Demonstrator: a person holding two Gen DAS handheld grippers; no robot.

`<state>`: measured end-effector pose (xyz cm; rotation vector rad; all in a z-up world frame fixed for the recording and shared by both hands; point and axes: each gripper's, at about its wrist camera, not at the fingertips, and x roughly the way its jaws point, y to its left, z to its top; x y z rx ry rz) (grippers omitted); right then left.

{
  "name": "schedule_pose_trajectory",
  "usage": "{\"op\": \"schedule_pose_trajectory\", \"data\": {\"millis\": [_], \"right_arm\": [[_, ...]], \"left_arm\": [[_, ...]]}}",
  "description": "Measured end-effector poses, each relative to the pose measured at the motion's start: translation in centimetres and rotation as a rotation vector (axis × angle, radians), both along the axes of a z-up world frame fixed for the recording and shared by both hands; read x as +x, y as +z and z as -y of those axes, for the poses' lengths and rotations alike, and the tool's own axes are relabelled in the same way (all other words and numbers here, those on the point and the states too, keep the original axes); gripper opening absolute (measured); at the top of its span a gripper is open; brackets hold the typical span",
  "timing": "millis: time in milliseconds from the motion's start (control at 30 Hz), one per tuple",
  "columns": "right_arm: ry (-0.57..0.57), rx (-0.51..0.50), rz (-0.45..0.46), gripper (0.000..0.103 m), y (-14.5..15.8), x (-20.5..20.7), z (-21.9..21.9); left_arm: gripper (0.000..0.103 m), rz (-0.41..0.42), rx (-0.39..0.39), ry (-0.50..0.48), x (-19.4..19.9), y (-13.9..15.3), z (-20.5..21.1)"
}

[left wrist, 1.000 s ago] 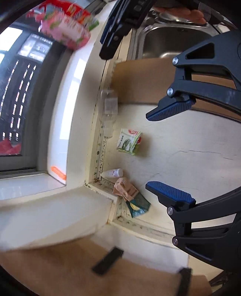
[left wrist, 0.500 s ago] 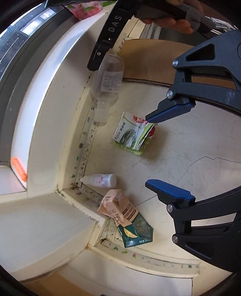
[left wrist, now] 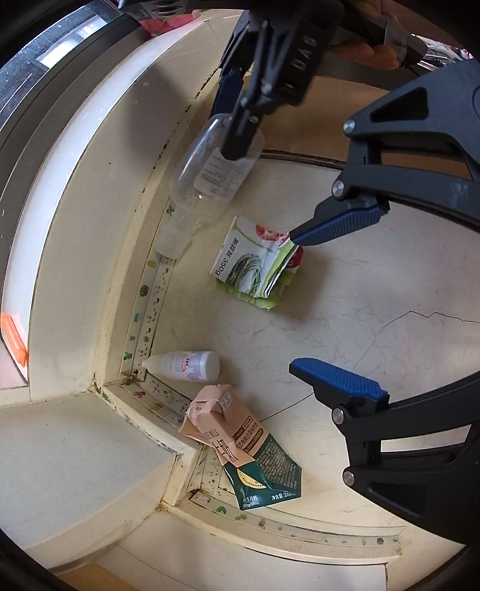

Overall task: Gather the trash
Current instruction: 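Grasp the green snack bag with the left tool while the right grasps the clear bottle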

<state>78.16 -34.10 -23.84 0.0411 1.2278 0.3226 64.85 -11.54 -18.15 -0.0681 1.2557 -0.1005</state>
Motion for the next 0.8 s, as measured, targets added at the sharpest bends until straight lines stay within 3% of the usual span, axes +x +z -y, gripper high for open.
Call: {"op": "schedule_pose_trajectory", "data": {"millis": [333, 633, 700, 800], "right_arm": [[0.061, -0.027, 0.016, 0.062, -2.5, -0.5, -3.3], [0.02, 0.007, 0.054, 0.058, -3.3, -3.2, -4.1], [0.001, 0.024, 0.062, 0.058, -2.8, -3.4, -4.6], [-0.025, 0.032, 0.083, 0.058, 0.7, -5.5, -2.6]], "left_arm": [[0.061, -0.024, -0.046, -0.028, 0.8, 0.2, 0.4], [0.061, -0.094, -0.138, 0.053, 1.9, -1.2, -0.2], [0.061, -0.098, -0.139, 0.064, 2.0, -1.7, -0.1], [0.057, -0.107, -0.157, 0.088, 2.3, -2.4, 0.4]]}}
